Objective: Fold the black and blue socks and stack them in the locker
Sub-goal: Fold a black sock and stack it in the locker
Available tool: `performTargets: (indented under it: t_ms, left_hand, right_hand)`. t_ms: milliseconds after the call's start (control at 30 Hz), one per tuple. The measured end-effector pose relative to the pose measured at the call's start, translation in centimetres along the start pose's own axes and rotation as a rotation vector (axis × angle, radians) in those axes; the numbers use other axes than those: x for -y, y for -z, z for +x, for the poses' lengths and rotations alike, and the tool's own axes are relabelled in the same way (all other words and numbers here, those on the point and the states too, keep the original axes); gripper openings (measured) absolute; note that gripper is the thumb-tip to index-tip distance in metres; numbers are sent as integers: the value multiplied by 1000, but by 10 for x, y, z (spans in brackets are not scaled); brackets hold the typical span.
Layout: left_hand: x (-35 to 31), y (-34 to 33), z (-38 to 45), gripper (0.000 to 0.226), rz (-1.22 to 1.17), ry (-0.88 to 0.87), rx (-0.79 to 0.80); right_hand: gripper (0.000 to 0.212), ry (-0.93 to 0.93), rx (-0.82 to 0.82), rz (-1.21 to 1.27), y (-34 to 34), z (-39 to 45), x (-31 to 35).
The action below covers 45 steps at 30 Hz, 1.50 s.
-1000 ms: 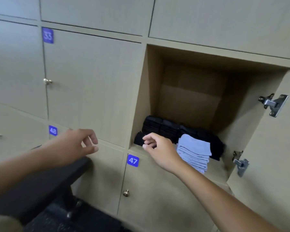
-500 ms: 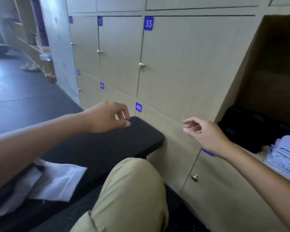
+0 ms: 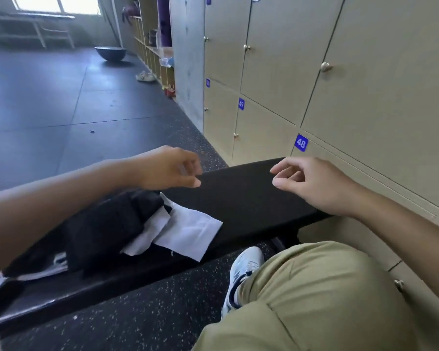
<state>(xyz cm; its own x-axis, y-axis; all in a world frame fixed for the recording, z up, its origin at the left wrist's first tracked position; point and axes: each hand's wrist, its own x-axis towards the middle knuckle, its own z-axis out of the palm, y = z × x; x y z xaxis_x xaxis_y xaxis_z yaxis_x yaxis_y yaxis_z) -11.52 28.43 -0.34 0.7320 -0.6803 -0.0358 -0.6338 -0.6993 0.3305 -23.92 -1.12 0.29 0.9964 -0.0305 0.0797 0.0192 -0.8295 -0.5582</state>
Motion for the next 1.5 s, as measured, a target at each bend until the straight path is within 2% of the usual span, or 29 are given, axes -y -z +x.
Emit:
performTargets:
  t_ms: [200, 333, 467, 567, 700, 800, 867, 1067, 1233, 1367, 1500]
  left_hand:
    - [47, 7, -39, 28, 112, 79, 110]
    - [66, 0, -52, 37, 175, 100, 148]
    - [75, -9, -57, 37, 159, 117, 137]
    - [79, -15, -65, 47, 148, 112, 70]
    - [77, -25, -87, 74, 189, 114, -43]
    - [78, -42, -97, 96, 266, 158, -28]
    - [80, -53, -95, 102, 249, 191, -53]
    - [84, -67, -87, 88, 204, 216, -264]
    - [86, -77, -89, 62, 342, 216, -457]
    - [84, -82, -93, 54, 460, 140, -556]
    - [82, -83, -95, 50, 420, 69, -614]
  right_hand:
    - [22, 68, 249, -47, -48, 40, 50]
    - [36, 81, 438, -204, -88, 62, 62]
    - [51, 1, 505, -260, -122, 70, 55]
    - [55, -48, 475, -258, -139, 67, 46]
    - [43, -78, 439, -236, -150, 57, 37]
    - [35, -84, 435, -205, -151, 55, 34]
    - [31, -72, 411, -175, -149, 57, 34]
    - [26, -50, 302, -64, -133, 59, 38]
    - [20, -32, 199, -12, -116, 58, 38]
    - [18, -33, 112, 38, -104, 59, 33]
    - [20, -76, -1, 80, -92, 61, 24]
